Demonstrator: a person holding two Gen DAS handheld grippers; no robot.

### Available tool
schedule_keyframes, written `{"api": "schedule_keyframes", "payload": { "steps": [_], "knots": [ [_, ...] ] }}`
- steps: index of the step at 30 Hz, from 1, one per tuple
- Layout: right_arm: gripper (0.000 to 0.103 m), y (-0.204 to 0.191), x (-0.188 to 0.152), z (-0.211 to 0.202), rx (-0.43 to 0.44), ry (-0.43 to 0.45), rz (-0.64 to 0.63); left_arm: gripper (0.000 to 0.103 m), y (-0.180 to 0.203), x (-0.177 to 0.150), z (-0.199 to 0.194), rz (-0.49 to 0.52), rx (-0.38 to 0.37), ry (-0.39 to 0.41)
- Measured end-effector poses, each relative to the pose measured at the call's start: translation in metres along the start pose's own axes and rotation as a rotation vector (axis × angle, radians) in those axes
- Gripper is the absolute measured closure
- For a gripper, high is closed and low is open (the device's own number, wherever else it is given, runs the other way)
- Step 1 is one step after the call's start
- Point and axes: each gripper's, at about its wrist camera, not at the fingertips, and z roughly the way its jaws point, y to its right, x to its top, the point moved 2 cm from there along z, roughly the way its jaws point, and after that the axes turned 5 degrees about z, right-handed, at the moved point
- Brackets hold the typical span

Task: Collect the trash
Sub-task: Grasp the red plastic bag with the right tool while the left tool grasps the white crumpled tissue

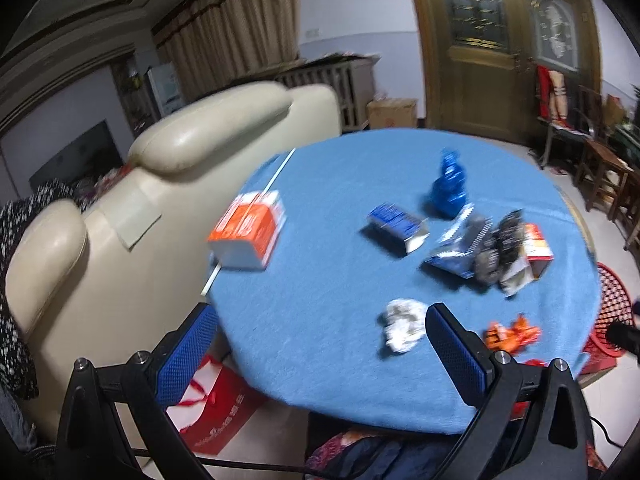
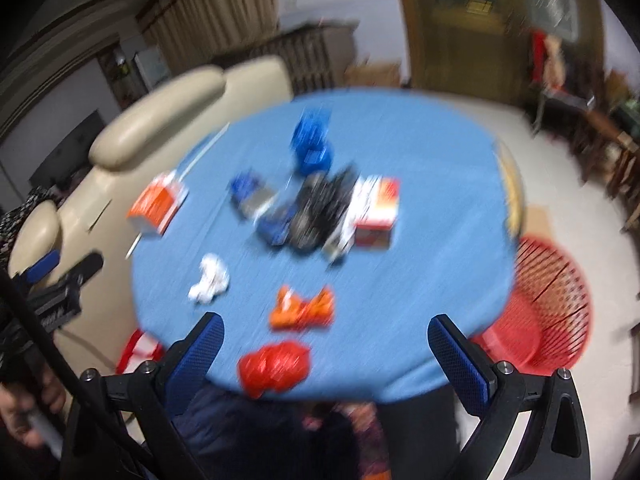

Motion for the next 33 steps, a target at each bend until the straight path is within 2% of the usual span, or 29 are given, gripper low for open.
{"api": "schedule_keyframes", "payload": {
  "steps": [1,5,6,9,11,14,15,17,20,23,26,28,30,32,33],
  "knots": [
    [0.0,-0.001,-0.002,0.011,0.056,0.009,0.02,0.0,-0.003,-0.003,0.006,-0.003,0.01,-0.015],
    [0.015,-0.001,-0.016,0.053,0.144,-0.148,0.088,0.0,-0.012,-0.014,0.023,-0.006,0.03,-0.06],
    [0.015,-0.001,-0.021,0.058,0.164,-0.198,0.115,0.0,-0.013,-0.016,0.027,-0.006,0.028,-0.067],
    [0.017,-0.006,-0.032,0.084,0.202,-0.291,0.162,0.0,-0.014,-0.021,0.041,-0.012,-0.004,-0.107],
    [0.03,-0.006,-0.037,0.093,0.215,-0.357,0.2,0.0,-0.013,-0.022,0.05,-0.01,-0.018,-0.124],
    [0.035,-0.005,-0.044,0.114,0.208,-0.439,0.249,0.0,-0.003,-0.022,0.068,0.006,-0.059,-0.154],
    [0.035,-0.006,-0.047,0.12,0.204,-0.455,0.259,0.0,0.002,-0.02,0.074,0.009,-0.081,-0.159],
    [0.043,-0.007,-0.048,0.122,0.229,-0.462,0.273,0.0,0.011,-0.017,0.087,0.021,-0.113,-0.174],
    [0.052,-0.008,-0.048,0.122,0.239,-0.443,0.274,0.0,0.03,-0.013,0.107,0.038,-0.192,-0.209],
    [0.057,-0.006,-0.047,0.121,0.267,-0.437,0.293,0.0,0.044,-0.009,0.121,0.044,-0.236,-0.217],
    [0.058,-0.004,-0.044,0.117,0.3,-0.408,0.291,0.01,0.054,-0.004,0.127,0.043,-0.283,-0.214],
    [0.059,-0.003,-0.041,0.108,0.311,-0.373,0.275,0.034,0.059,-0.002,0.134,0.047,-0.31,-0.229],
    [0.059,-0.002,-0.037,0.101,0.31,-0.336,0.258,0.051,0.062,-0.004,0.142,0.044,-0.336,-0.268],
    [0.059,0.002,-0.034,0.093,0.3,-0.303,0.252,0.058,0.063,-0.005,0.146,0.028,-0.377,-0.276],
    [0.059,0.004,-0.033,0.09,0.296,-0.288,0.253,0.066,0.062,-0.007,0.145,0.023,-0.395,-0.272]
  ]
}}
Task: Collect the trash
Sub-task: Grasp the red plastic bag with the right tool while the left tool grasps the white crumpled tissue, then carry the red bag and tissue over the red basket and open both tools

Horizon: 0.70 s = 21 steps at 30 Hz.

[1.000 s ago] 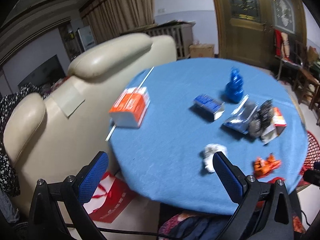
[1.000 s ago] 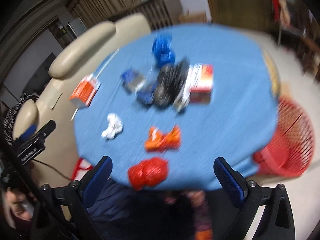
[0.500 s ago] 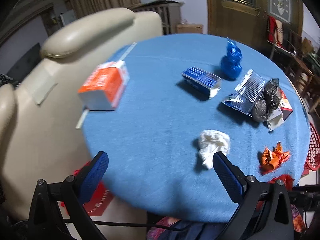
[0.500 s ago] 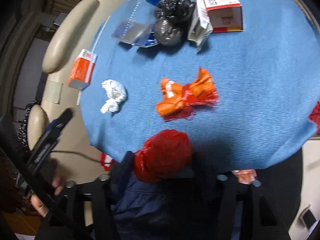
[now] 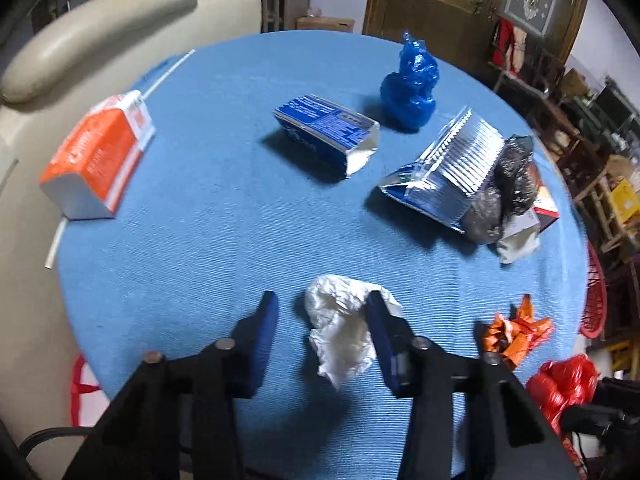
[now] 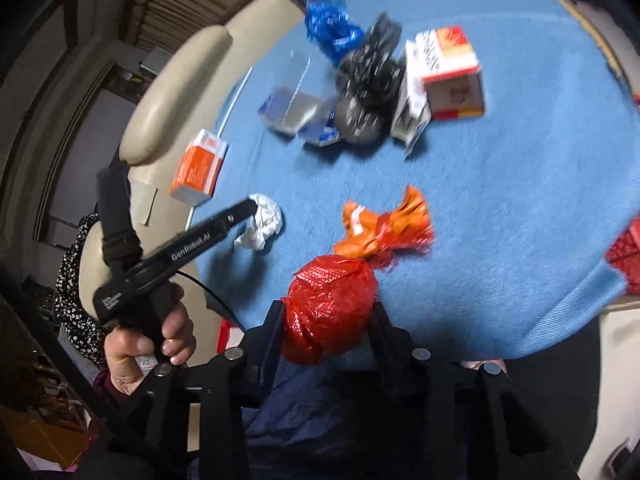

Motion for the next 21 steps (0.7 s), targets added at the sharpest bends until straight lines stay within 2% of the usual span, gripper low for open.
{"api": "schedule_keyframes", "payload": {
  "steps": [1,3,5,6,16,21],
  "knots": [
    [0.059,0.002,0.001,-0.006,0.0,0.02,0.002,0.077,0.0,-0.001,0.0,0.001,-0.015,0.001],
    [0.059,0.006,0.004,-0.016,-0.001,0.058,0.008,0.09,0.002,-0.002,-0.003,0.007,-0.045,0.008],
    [0.059,0.013,0.006,-0.029,-0.006,0.095,0.016,0.091,0.004,-0.003,-0.005,0.016,-0.038,0.019],
    [0.059,0.017,0.007,-0.034,-0.011,0.116,0.02,0.095,0.004,-0.004,-0.006,0.018,-0.039,0.023],
    [0.059,0.058,0.022,-0.097,-0.052,0.307,0.095,0.097,0.004,0.0,-0.027,0.012,-0.057,0.075],
    [0.059,0.076,0.024,-0.118,-0.057,0.359,0.133,0.097,-0.003,0.002,-0.032,-0.017,-0.065,0.089]
  ]
}}
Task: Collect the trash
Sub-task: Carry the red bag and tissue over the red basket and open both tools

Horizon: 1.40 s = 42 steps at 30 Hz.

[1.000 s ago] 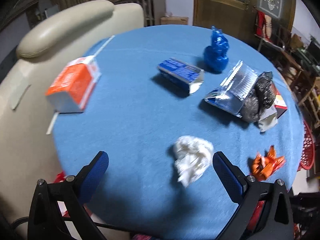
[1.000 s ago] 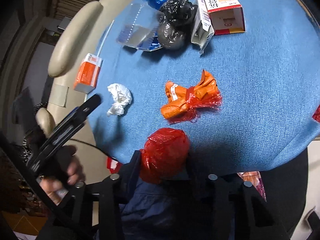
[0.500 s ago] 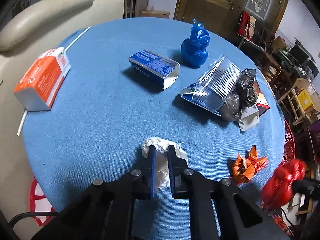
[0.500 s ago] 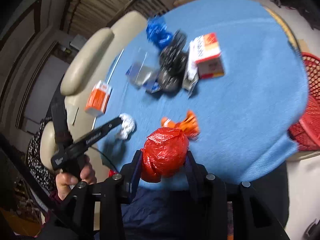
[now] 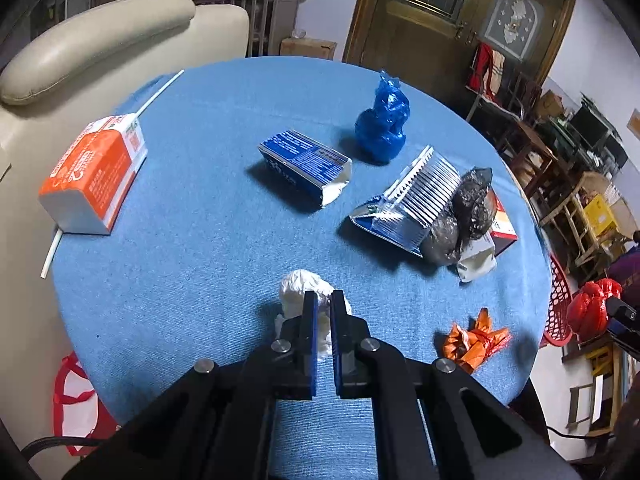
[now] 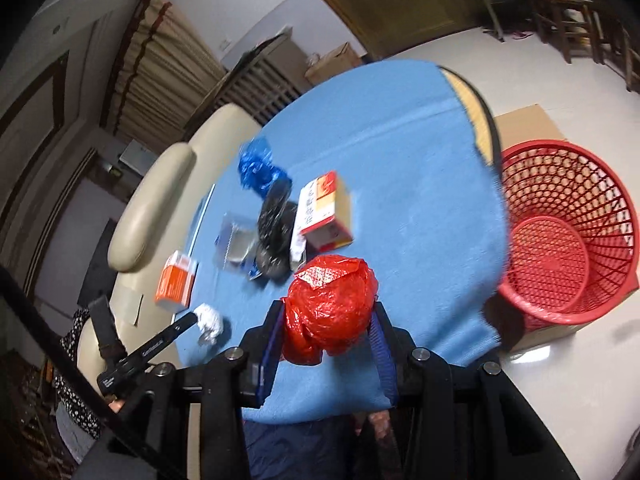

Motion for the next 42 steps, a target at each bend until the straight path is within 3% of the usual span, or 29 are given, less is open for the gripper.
{"api": "schedule_keyframes", "payload": {
  "steps": [10,15,24,31,37,42],
  "knots": [
    [0.059,0.029,0.016,-0.032,-0.035,0.098,0.057,0.097,0.016,0.008,-0.021,0.034,-0.009,0.053],
    [0.059,0.049,0.027,-0.054,-0.09,0.172,0.079,0.097,0.053,0.021,-0.04,0.103,-0.052,0.096],
    [0.059,0.091,0.036,-0.091,-0.217,0.292,0.132,0.097,0.174,0.048,-0.049,0.329,-0.183,0.115],
    [0.058,0.131,0.04,-0.109,-0.28,0.324,0.194,0.097,0.294,0.057,-0.031,0.518,-0.282,0.093],
    [0.057,0.166,0.043,-0.117,-0.3,0.33,0.243,0.097,0.366,0.058,0.002,0.59,-0.337,0.034],
    [0.052,0.183,0.047,-0.11,-0.284,0.317,0.28,0.096,0.401,0.061,0.033,0.609,-0.354,-0.029]
  ]
}}
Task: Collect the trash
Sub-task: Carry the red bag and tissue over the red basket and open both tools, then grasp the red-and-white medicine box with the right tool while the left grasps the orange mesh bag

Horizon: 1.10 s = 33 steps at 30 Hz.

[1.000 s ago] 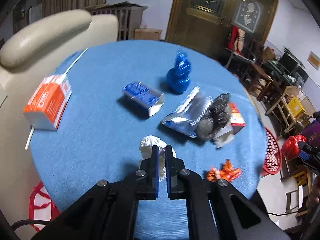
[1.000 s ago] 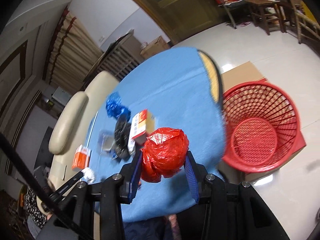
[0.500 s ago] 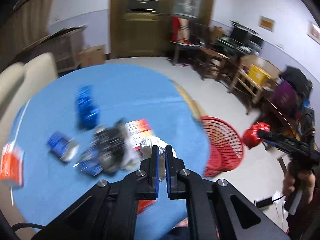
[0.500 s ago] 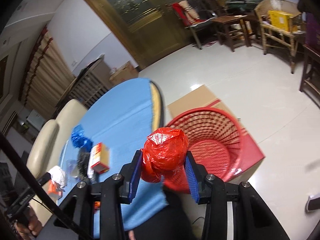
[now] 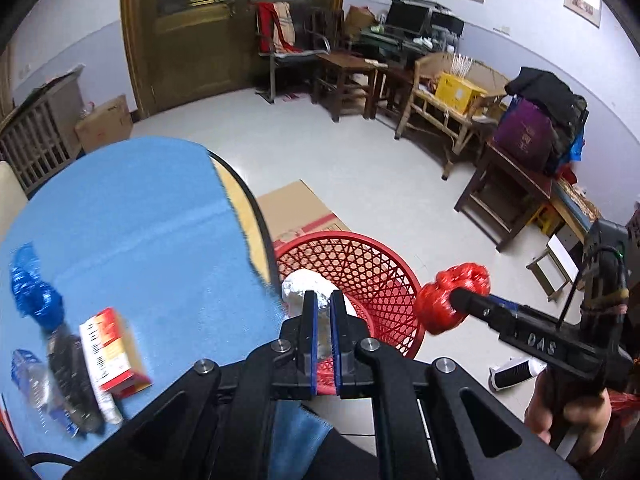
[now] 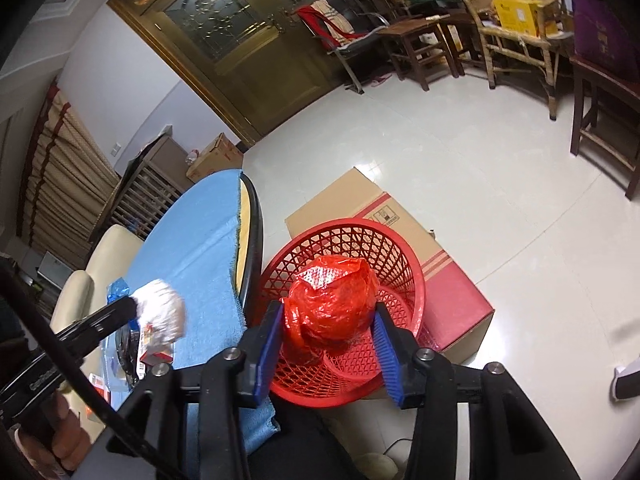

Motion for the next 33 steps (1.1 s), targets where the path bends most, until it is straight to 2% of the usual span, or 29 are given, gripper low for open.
{"api": "schedule_keyframes", "payload": {
  "steps": [1,2,3,4,9,14,20,23,25,29,33],
  "knots": [
    [0.046,0.001,0.0,0.003,0.005,-0.006,0.007,0.093,0.001,0.001,0.006,-0.002,-0.005,-0.013],
    [0.039,0.002,0.001,0.005,0.017,-0.013,0.017,0.081,0.0,0.001,0.008,-0.006,-0.007,-0.025],
    [0.035,0.002,0.001,0.006,0.025,-0.017,0.024,0.061,-0.002,0.001,0.012,-0.016,-0.002,-0.034],
    [0.034,0.003,0.002,0.007,0.03,-0.018,0.031,0.048,-0.003,0.0,0.012,-0.02,0.006,-0.028],
    [0.034,0.006,0.003,0.004,0.029,0.003,0.036,0.047,-0.013,-0.011,-0.001,-0.015,0.031,0.004],
    [0.034,-0.002,-0.002,0.003,0.027,0.002,0.02,0.047,-0.052,-0.04,-0.043,-0.074,0.087,0.061],
    [0.034,-0.039,-0.013,0.012,0.046,-0.029,-0.062,0.044,-0.14,-0.121,-0.102,-0.274,0.23,0.099],
    [0.034,-0.066,-0.024,0.025,0.064,-0.067,-0.109,0.044,-0.172,-0.163,-0.126,-0.349,0.327,0.104],
    [0.034,-0.085,-0.033,0.035,0.074,-0.099,-0.146,0.044,-0.184,-0.186,-0.137,-0.383,0.358,0.103],
    [0.034,-0.126,-0.051,0.06,0.098,-0.181,-0.214,0.044,-0.179,-0.212,-0.139,-0.359,0.359,0.09],
    [0.034,-0.168,-0.067,0.085,0.098,-0.265,-0.299,0.044,-0.157,-0.218,-0.116,-0.249,0.332,0.07]
  ]
}}
